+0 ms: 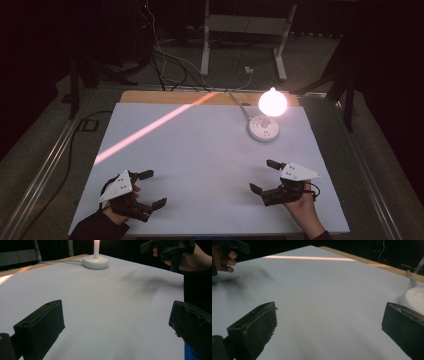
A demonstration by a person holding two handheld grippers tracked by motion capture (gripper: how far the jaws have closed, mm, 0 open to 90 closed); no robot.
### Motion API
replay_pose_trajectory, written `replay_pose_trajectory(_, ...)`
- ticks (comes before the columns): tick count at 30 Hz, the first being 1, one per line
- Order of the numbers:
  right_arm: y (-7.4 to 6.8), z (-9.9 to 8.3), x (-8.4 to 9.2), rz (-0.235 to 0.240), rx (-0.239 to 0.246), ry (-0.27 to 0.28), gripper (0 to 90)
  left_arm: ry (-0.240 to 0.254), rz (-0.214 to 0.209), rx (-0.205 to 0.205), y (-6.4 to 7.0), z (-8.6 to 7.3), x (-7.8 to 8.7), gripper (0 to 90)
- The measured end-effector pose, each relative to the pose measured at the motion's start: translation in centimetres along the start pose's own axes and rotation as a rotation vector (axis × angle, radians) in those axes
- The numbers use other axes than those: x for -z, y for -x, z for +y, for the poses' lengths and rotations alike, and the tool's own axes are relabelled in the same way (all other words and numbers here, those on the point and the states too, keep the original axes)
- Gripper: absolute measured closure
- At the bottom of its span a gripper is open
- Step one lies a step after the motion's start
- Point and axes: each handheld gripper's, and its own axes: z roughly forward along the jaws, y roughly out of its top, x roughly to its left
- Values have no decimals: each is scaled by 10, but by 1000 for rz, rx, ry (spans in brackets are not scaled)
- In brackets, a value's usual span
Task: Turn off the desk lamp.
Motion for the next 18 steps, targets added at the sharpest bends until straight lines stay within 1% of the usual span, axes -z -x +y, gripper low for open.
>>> replay_pose_trajectory(1, 2, 5, 0, -13, 10, 15, 0, 0, -1, 0, 0, 0, 0, 6)
replay_pose_trajectory(3, 3, 8, 0, -14, 10, 21, 0, 2, 0, 5, 0, 0, 0, 6)
replay_pose_trajectory(4, 6, 11, 0, -25, 15, 31, 0, 2, 1, 7, 0, 0, 0, 6)
replay_pose_trajectory(6, 10, 14, -1, -27, 16, 56, 0, 1, 0, 5, 0, 0, 0, 6)
replay_pose_trajectory(7, 10, 14, -1, -27, 16, 56, 0, 2, -1, 6, 0, 0, 0, 6)
replay_pose_trajectory(9, 16, 18, -4, -41, 20, 68, 0, 4, 0, 10, -1, 0, 0, 6)
replay_pose_trajectory(11, 18, 19, -4, -48, 22, 73, 0, 3, 2, 9, -1, 0, 0, 6)
replay_pose_trajectory(12, 24, 23, -5, -59, 17, 82, 0, 3, 2, 9, -1, 0, 0, 6)
replay_pose_trajectory(14, 26, 24, -5, -61, 15, 86, 0, 5, 1, 11, -1, 0, 0, 6)
replay_pose_trajectory(15, 31, 27, -5, -76, 9, 100, 0, 6, 2, 14, -1, 0, 0, 6)
replay_pose_trajectory(17, 35, 30, -5, -94, 14, 106, 0, 4, 2, 12, -1, 0, 0, 6)
replay_pose_trajectory(18, 35, 30, -5, -94, 14, 106, 0, 4, 2, 12, -1, 0, 0, 6)
